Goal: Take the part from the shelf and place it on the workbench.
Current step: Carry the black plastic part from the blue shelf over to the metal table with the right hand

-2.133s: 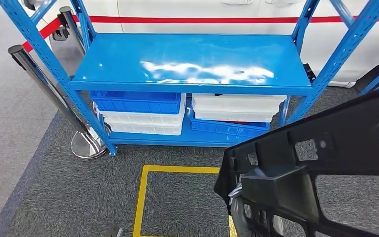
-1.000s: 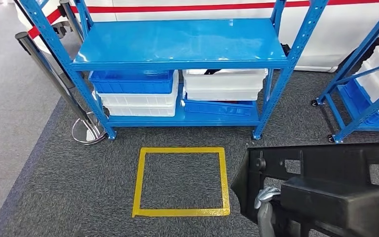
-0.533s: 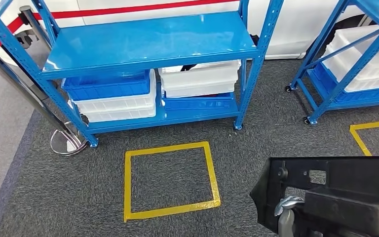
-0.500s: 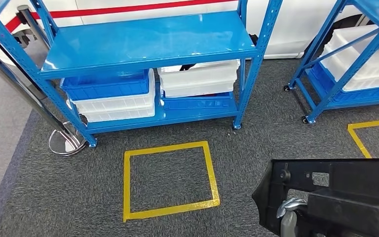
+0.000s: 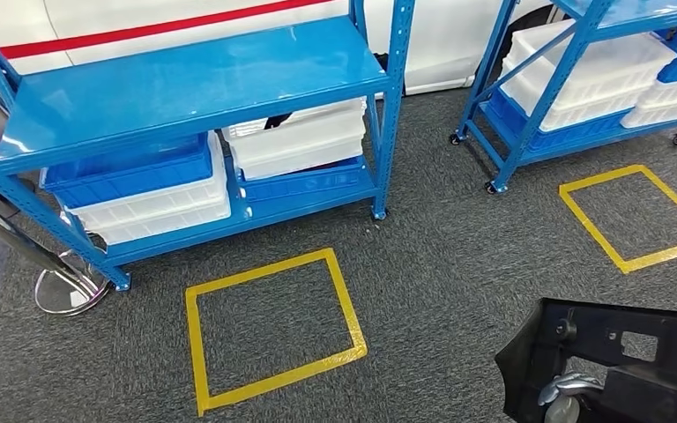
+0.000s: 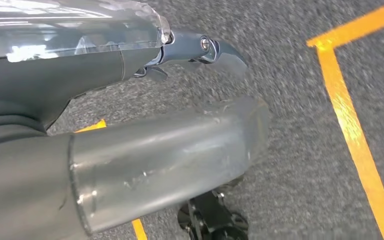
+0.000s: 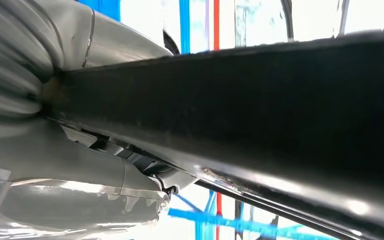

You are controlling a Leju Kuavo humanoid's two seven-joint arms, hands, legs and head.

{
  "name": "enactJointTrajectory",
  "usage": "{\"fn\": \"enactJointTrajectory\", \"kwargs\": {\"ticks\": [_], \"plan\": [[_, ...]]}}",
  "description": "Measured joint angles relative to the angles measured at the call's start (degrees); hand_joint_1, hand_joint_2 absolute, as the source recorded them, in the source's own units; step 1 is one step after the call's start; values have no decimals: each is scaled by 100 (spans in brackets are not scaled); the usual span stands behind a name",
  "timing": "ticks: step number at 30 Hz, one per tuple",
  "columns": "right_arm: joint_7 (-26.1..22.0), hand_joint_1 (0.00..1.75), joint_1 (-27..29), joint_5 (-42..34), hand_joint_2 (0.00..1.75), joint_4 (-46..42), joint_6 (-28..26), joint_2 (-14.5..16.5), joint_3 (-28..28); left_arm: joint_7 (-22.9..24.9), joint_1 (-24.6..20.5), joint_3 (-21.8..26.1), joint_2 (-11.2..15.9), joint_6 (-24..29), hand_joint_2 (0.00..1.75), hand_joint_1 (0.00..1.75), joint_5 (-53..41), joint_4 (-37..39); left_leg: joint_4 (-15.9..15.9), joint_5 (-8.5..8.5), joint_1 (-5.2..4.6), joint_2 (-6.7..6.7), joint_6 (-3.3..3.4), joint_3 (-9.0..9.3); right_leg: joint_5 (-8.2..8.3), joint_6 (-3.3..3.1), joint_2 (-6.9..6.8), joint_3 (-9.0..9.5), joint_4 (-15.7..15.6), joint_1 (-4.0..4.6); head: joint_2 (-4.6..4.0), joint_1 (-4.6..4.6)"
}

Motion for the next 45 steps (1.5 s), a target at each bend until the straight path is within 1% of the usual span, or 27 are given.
{"fn": "enactJointTrajectory", "kwargs": {"ticks": [1, 3, 5, 6, 8, 10, 12, 14, 16, 18, 19, 21, 22, 23, 25, 27, 29, 30, 32, 34, 36, 37, 38, 40, 41, 43, 45], "plan": [[-2, 175, 9, 7, 175, -17, -10, 1, -1, -7, -12, 0, -8, 2, 0, 0, -10, 4, 144, -123, 13, -134, -27, -54, 25, -37, 52, -8, -18, -14, 0, -11], [-8, 175, 14, 22, 175, -36, -17, 2, -2, -13, -5, 1, -20, 8, 0, 0, -26, 10, 779, -521, 30, -438, -61, -306, 55, -82, 169, -32, -27, -20, -1, -40], [-8, 175, 17, 58, 175, -38, -25, 2, -2, -24, 19, 1, -27, 16, 0, 0, -44, 12, 1463, -795, 31, -527, -66, -593, 68, -97, 319, -61, -11, -8, -1, -50], [-3, 175, 18, 84, 175, -38, -29, 2, -2, -43, 23, 1, -35, 24, 0, 0, -56, 14, 1559, -767, 31, -537, -60, -633, 71, -99, 399, -70, 2, -4, 0, -51], [31, 175, 17, 136, 175, -45, -22, 2, -1, -101, 10, 0, -54, 52, 0, 0, -96, 16, 1106, -416, 32, -597, -27, -423, 75, -95, 555, -72, 27, -3, 0, -51], [86, 175, 6, 179, 175, -60, 11, 2, 26, -198, -7, -3, -71, 93, 0, 0, -158, 18, 363, -96, 41, -866, 25, -99, 88, -63, 702, -88, 48, 0, -1, -50], [125, 175, -4, 245, 175, -70, 44, 2, 97, -337, -16, -13, -92, 132, 0, 0, -228, 20, 24, -33, 38, -1034, 62, 22, 127, 11, 844, -149, 62, -7, -1, -50], [136, 175, 4, 340, 175, -73, 81, 2, 184, -476, -42, -39, -129, 170, 0, 0, -290, 24, -25, -14, 38, -922, 104, 23, 171, 98, 963, -203, 59, -21, 0, -50], [131, 175, 11, 437, 175, -71, 128, 2, 269, -580, -82, -87, -169, 202, 0, 0, -336, 28, -83, 41, 55, -776, 182, 35, 70, 151, 785, -289, 198, -6, 0, -31], [126, 175, 6, 504, 175, -67, 166, 2, 356, -628, -91, -128, -195, 213, 0, 0, -359, 32, -112, 72, 45, -608, 233, 30, -274, 183, 420, -548, 745, 9, 0, 7], [124, 175, 2, 531, 175, -64, 184, 2, 391, -639, -83, -139, -204, 216, 0, 0, -360, 34, -110, 75, 32, -520, 242, 19, -464, 198, 310, -719, 1115, 5, 0, 22], [113, 175, 2, 620, 175, -54, 242, 2, 445, -660, -72, -151, -218, 223, 0, 0, -361, 37, -104, 70, 9, -334, 242, 5, -598, 219, 232, -913, 1571, -7, 0, 26], [101, 175, 1, 701, 175, -47, 289, 2, 477, -674, -79, -155, -224, 225, 0, 0, -361, 38, -103, 65, 3, -247, 240, 5, -502, 216, 207, -848, 1486, -10, 0, 27], [87, 175, -2, 797, 175, -42, 339, 2, 519, -686, -93, -157, -231, 226, 0, 0, -363, 39, -103, 56, -2, -167, 234, 13, -330, 201, 159, -668, 1194, -7, 0, 27], [61, 175, -29, 990, 175, -35, 424, 2, 623, -699, -124, -163, -244, 237, 0, 0, -376, 42, -93, 26, -25, -36, 202, 42, -51, 139, -95, -214, 414, 38, -1, 29], [46, 175, -79, 1130, 175, -24, 466, 2, 743, -679, -144, -172, -251, 266, 0, 0, -408, 45, -81, -7, -52, 84, 151, 61, -2, 62, -259, -18, 35, 90, -1, 22], [37, 175, -111, 1216, 175, -6, 481, 1, 854, -641, -172, -188, -251, 291, 0, 0, -443, 45, -83, -27, -63, 213, 104, 93, 3, -4, -156, -31, -4, 104, 0, 15], [33, 175, -120, 1240, 175, 3, 483, 1, 901, -627, -191, -199, -251, 296, 0, 0, -453, 45, -58, -62, -53, 180, 76, 103, 23, -37, -90, -33, -26, 96, 0, 16], [28, 175, -159, 1257, 175, 24, 480, 0, 995, -631, -210, -220, -251, 299, 0, 0, -448, 46, 227, -287, -22, -101, 24, 6, 72, -108, 40, -37, -73, 64, 0, -4], [26, 175, -217, 1255, 175, 53, 466, -2, 1091, -661, -195, -225, -243, 300, 0, 0, -427, 46, 921, -671, 7, -434, -10, -295, 97, -143, 179, -60, -76, 49, 0, -30], [25, 175, -246, 1245, 175, 87, 450, -7, 1163, -687, -174, -225, -234, 300, 0, 0, -414, 45, 1498, -833, 14, -526, -29, -571, 104, -150, 346, -77, -55, 49, 0, -32], [24, 175, -250, 1239, 175, 101, 442, -10, 1186, -702, -170, -226, -234, 299, 0, 0, -408, 45, 1506, -740, 18, -540, -31, -592, 103, -147, 433, -80, -37, 47, 0, -32], [24, 175, -255, 1234, 175, 112, 427, -15, 1207, -728, -170, -226, -233, 297, 0, 0, -394, 45, 1291, -544, 24, -567, -29, -516, 99, -141, 516, -82, -16, 46, -1, -31], [24, 175, -277, 1215, 175, 125, 380, -29, 1251, -812, -172, -227, -225, 284, 0, 0, -360, 45, 563, -135, 52, -807, -19, -237, 86, -108, 672, -98, 37, 51, -1, -34], [23, 175, -295, 1204, 175, 128, 352, -40, 1277, -858, -170, -226, -220, 277, 0, 0, -345, 45, 280, -39, 64, -937, -6, -130, 87, -78, 750, -125, 63, 54, -1, -33], [22, 175, -328, 1190, 175, 133, 305, -59, 1324, -915, -172, -226, -208, 264, 0, 0, -335, 45, 75, -32, 59, -1043, 33, -71, 120, 2, 890, -193, 88, 49, 0, -33], [22, 175, -338, 1188, 175, 135, 266, -78, 1351, -938, -196, -226, -198, 250, 0, 0, -331, 45, 40, -1, 53, -919, 102, -71, 154, 76, 968, -246, 90, 29, 0, -32]]}}
